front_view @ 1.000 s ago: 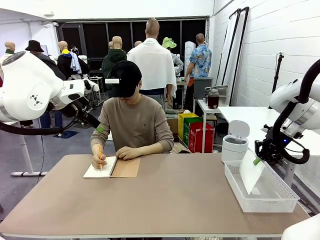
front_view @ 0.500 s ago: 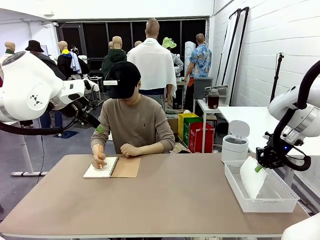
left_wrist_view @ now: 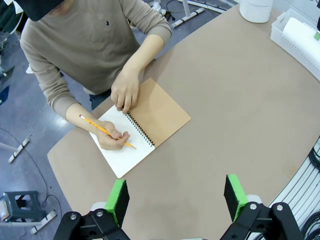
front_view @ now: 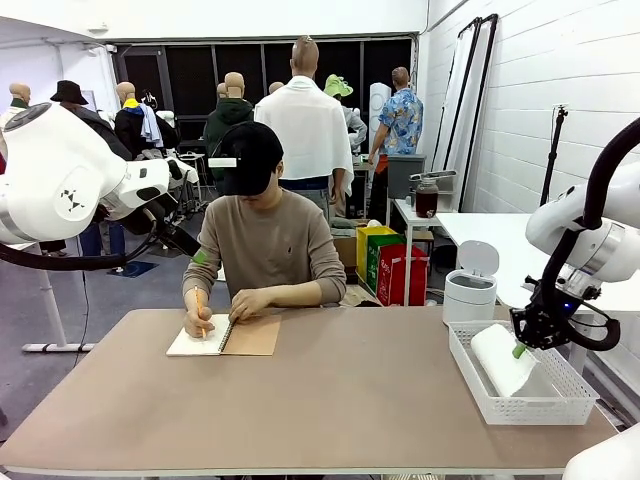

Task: Sort the paper based on its condition.
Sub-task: If a person hands you a paper, place it in the Organizing basket , and if it's crumpled, put it in the Trash can.

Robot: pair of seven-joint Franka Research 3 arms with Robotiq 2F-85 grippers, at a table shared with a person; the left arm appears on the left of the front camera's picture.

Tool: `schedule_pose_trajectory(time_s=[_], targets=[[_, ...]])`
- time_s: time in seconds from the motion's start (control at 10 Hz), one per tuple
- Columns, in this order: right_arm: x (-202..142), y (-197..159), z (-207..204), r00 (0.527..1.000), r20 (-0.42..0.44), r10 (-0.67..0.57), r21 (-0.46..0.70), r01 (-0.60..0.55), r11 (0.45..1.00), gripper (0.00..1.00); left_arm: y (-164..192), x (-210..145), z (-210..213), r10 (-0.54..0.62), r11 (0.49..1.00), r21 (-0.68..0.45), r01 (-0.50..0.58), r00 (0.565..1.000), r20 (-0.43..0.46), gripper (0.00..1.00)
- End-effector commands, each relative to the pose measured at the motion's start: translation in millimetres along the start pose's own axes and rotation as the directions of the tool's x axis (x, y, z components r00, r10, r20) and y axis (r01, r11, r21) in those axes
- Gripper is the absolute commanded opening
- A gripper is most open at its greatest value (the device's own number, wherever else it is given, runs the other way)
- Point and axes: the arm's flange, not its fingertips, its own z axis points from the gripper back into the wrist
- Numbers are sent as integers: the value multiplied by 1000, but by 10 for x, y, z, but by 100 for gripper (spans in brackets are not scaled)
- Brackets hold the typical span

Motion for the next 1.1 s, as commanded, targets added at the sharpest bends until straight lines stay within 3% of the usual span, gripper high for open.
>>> schedule_pose_trajectory(time_s=[0.0,0.2,0.4,0.9,1.0], targets=[[-50,5,-21,999,25,-43,-75,45,996,0,13,3,5,-2,1000,-6,2,1000,12,100],[-9,3,-69,997,47,-67,-98,71,993,0,13,3,5,-2,1000,-6,2,1000,12,100],[-45,34,-85,997,15,-71,-91,72,993,0,13,3,5,-2,1000,-6,2,1000,12,100],[-54,143,-58,990,-4,-143,-151,141,978,99,13,3,5,-2,1000,-6,2,1000,12,100],[-70,178,-17,986,-6,-167,-169,164,972,100,13,3,5,-2,1000,-6,2,1000,12,100]])
